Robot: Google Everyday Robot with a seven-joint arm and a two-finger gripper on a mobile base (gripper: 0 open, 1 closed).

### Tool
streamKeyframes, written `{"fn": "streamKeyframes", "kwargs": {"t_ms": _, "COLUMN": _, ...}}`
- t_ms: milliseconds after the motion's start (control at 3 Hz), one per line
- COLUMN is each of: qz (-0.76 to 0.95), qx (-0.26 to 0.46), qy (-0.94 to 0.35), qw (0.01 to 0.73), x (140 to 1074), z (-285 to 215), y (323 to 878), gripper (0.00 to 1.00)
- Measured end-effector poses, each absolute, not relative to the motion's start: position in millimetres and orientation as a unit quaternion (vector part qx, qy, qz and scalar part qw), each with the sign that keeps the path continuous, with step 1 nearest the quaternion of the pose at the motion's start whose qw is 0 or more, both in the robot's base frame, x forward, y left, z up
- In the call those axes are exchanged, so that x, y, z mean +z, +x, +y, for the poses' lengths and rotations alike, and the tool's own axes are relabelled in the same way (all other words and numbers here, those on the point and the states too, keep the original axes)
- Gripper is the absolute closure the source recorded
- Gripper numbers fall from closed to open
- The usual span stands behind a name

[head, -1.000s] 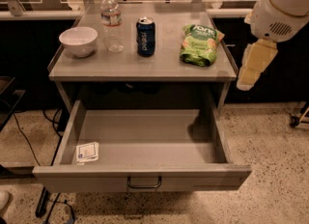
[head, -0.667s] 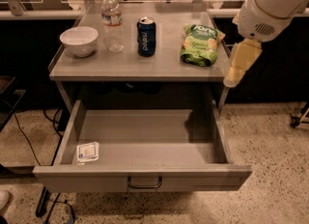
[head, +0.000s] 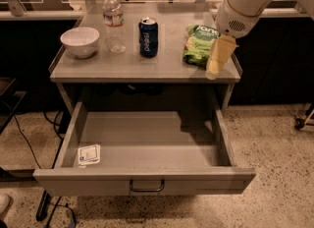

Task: Place green rice chip bag into top drawer

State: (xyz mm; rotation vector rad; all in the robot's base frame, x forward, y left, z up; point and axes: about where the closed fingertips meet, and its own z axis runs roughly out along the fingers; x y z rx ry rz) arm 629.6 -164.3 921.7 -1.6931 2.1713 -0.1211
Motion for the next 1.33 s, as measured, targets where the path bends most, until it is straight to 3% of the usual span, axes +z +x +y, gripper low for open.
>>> {"fn": "streamKeyframes", "kwargs": {"t_ms": 1000, "qz": 0.807, "qx": -0.092, "qy": -0.556, "qw": 0.178, "x": 929.9, "z": -178.8, "y": 699.1, "gripper": 0.0}}
{"fn": "streamKeyframes", "kwargs": {"t_ms": 1333, "qz": 0.807, "qx": -0.091, "qy": -0.556, "qw": 0.178, "x": 928.1, "z": -178.8, "y": 699.8, "gripper": 0.0}}
